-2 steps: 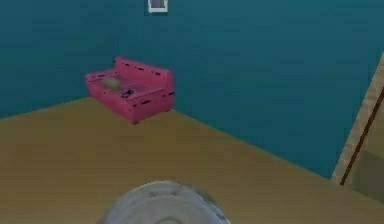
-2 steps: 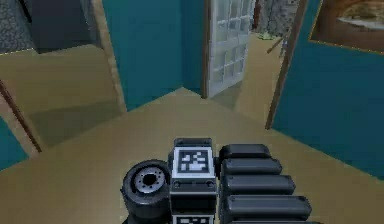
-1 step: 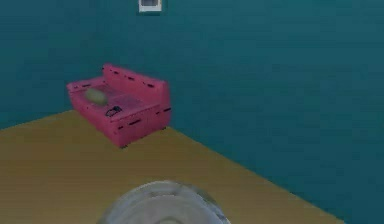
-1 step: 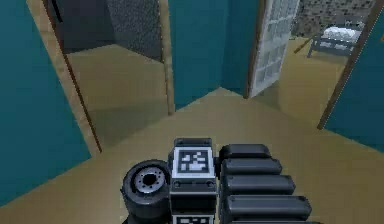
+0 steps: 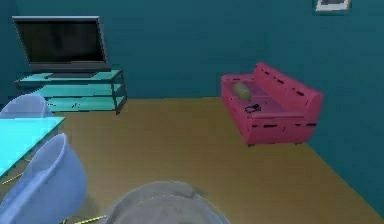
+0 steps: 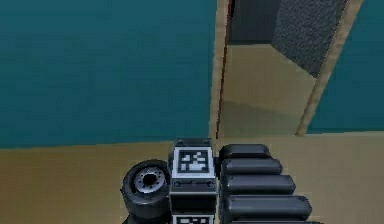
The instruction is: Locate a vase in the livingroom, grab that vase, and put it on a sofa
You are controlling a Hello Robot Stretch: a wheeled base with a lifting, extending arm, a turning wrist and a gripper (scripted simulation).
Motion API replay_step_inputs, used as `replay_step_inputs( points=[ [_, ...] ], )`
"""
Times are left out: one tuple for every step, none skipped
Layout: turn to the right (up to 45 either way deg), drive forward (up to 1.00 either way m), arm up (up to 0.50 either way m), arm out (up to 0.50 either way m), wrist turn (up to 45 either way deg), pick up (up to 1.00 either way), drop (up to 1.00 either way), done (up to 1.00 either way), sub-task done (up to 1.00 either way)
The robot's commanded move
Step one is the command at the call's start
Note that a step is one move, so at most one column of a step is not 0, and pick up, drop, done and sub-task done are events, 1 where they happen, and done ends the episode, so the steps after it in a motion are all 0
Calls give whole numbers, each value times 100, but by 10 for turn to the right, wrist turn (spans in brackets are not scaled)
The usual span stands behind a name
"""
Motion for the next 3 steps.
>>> replay_step_inputs(
  points=[
    [-30,0,0,0,0,0,0,0,0],
    [0,100,0,0,0,0,0,0,0],
    [0,100,0,0,0,0,0,0,0]
  ],
)
